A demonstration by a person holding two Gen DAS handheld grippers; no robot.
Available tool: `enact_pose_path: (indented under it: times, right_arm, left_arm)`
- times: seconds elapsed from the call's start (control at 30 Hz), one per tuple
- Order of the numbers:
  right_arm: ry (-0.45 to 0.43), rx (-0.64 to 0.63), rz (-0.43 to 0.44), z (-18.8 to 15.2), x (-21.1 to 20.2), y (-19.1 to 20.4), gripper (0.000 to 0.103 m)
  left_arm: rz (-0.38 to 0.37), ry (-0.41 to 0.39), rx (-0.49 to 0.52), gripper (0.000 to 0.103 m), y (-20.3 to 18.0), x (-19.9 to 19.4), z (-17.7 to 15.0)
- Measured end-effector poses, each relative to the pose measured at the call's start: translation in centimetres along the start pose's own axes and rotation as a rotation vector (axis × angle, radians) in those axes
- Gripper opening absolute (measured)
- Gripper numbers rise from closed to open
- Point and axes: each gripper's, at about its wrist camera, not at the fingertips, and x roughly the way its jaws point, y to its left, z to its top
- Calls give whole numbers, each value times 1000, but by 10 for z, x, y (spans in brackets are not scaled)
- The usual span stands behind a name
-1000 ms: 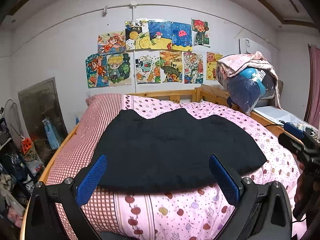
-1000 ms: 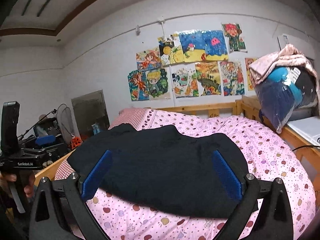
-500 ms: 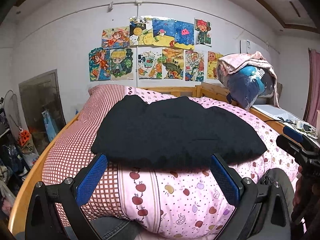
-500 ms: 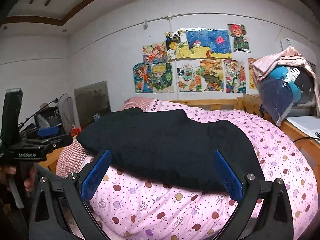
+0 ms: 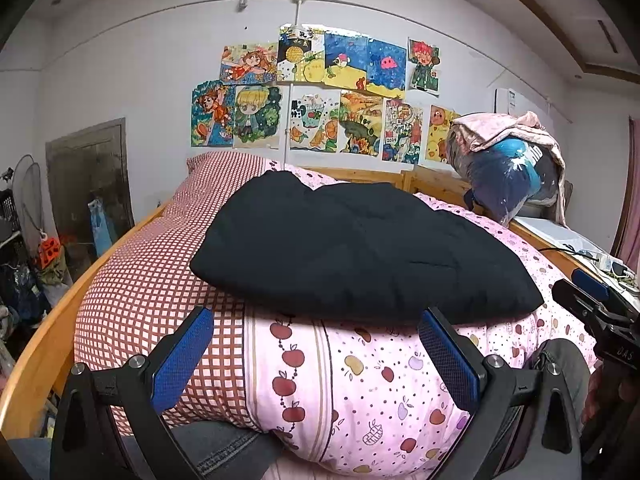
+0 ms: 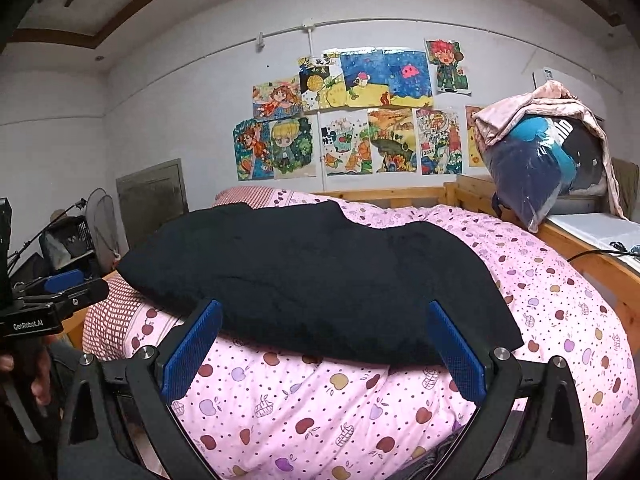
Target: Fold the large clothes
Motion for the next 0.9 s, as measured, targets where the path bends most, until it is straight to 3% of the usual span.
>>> enact_pose_path:
  times: [0.9]
  right_arm:
    - [27,2,-4,-4,2,3,100]
  left_arm:
    - [1,-3,10,103,-2,-1,-8]
